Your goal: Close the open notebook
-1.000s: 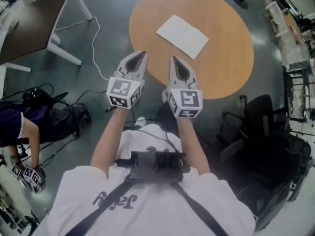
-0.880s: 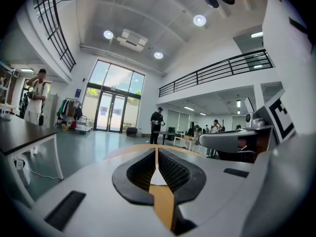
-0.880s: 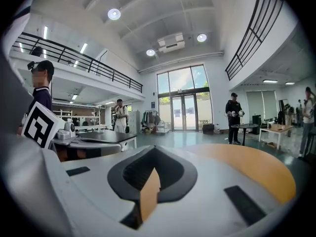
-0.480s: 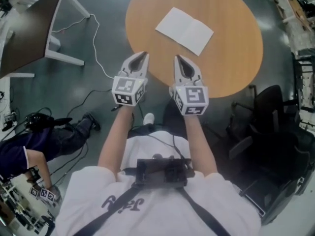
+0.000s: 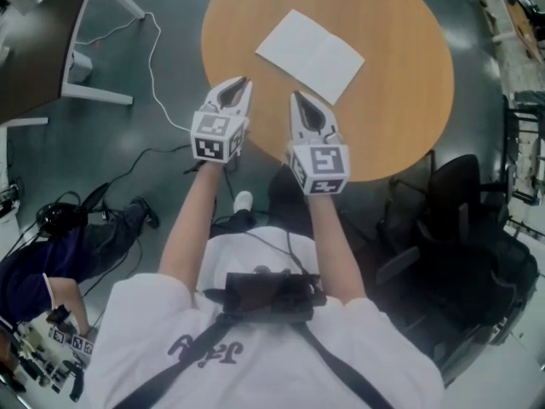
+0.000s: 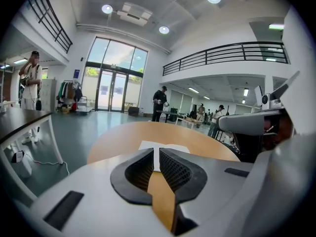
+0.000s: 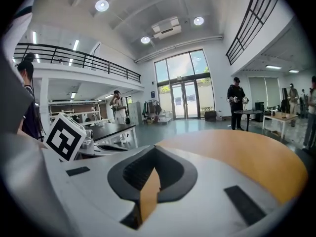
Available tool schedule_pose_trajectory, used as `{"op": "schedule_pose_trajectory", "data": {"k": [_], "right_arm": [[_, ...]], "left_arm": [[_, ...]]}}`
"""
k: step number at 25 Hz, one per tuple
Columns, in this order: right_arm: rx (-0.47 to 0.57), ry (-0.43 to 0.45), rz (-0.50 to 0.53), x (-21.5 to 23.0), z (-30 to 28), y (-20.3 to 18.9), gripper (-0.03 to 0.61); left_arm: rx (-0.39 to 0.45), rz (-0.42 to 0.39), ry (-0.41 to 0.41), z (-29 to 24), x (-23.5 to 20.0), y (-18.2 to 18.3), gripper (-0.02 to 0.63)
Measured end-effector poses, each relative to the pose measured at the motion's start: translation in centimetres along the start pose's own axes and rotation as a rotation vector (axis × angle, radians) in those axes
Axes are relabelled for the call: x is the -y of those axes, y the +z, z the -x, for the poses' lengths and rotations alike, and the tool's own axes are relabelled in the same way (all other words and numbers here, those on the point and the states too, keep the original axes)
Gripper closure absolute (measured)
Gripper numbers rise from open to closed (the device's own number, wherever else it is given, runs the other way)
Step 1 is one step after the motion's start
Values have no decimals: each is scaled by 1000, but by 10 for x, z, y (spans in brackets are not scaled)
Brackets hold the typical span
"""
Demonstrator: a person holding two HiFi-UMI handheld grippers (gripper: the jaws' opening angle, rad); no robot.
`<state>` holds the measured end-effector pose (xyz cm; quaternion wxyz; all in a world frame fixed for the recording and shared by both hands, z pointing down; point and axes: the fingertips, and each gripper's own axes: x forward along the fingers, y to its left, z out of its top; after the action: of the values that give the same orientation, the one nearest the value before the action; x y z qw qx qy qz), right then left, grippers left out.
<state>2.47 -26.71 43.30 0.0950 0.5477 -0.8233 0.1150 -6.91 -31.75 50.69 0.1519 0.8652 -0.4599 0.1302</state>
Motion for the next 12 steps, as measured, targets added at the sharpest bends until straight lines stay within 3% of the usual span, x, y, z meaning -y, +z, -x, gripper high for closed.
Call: {"op": "schedule_pose_trajectory", "data": {"k": [4,9,12], "right_arm": [[87,63,37,4,-19,5,558],[30,111,44,15,-42,-3,558],[52,268,85,5,-53,-6,558]], "left_arm": [[-37,6,11,-22,-6,-8,574],[-103,20,0,-56,-6,-26,514],[-169,41,-28,-81,-7,-45,419]]}}
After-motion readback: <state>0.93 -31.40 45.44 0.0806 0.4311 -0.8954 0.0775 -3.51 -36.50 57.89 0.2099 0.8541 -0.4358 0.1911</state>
